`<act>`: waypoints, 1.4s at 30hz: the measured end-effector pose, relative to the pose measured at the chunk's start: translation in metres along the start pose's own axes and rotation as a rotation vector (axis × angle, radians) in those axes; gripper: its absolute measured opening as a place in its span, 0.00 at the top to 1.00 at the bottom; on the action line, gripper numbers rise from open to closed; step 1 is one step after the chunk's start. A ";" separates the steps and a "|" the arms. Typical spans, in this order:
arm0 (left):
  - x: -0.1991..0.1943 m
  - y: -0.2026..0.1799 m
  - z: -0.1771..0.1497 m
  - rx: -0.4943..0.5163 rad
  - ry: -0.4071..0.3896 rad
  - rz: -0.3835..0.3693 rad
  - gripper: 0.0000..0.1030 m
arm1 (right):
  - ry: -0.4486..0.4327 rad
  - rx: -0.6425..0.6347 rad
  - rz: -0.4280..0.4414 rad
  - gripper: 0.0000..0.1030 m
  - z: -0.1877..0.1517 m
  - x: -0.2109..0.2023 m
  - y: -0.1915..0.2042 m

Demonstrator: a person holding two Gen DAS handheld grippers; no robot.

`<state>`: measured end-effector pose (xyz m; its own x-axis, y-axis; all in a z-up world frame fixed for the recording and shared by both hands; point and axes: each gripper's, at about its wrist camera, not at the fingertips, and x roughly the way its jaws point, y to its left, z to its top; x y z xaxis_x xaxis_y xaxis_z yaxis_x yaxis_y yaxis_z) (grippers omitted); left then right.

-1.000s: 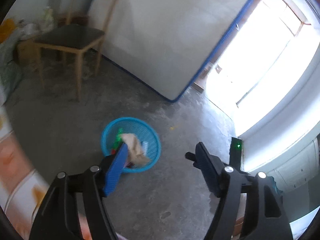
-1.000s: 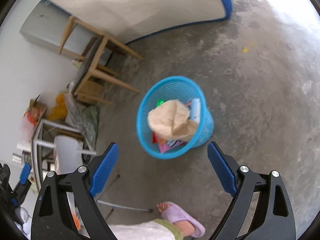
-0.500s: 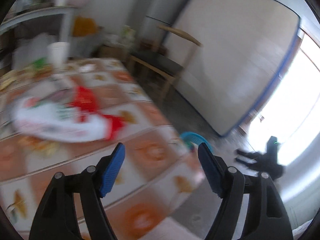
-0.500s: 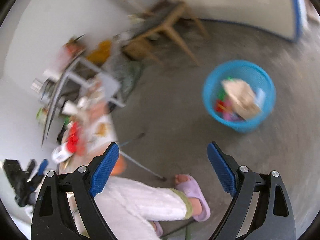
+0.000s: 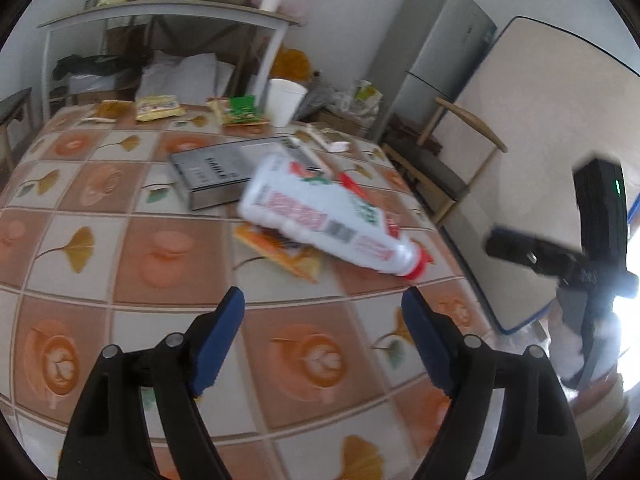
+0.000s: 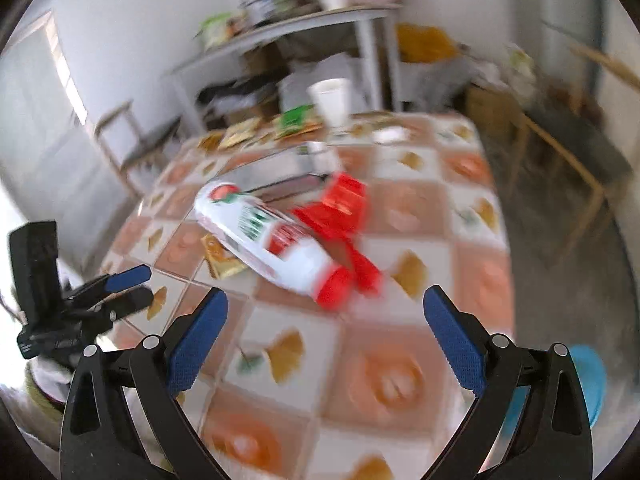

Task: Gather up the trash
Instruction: 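Move both tools back to the table toward the white drink bottle, then grasp the white drink bottle with the right tool while the left tool approaches the orange snack bag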

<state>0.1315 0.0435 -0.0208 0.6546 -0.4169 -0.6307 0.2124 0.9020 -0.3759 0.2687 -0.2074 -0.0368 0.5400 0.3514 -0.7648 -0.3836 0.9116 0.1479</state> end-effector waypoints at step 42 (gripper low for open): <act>0.037 0.032 0.016 -0.074 0.069 0.051 0.31 | 0.208 0.050 -0.016 0.39 -0.031 0.031 0.038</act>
<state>0.1738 0.0583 -0.0451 0.6107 -0.3801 -0.6946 0.1244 0.9124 -0.3899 0.2477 -0.1681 -0.0748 0.3776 0.2898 -0.8794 -0.3360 0.9279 0.1615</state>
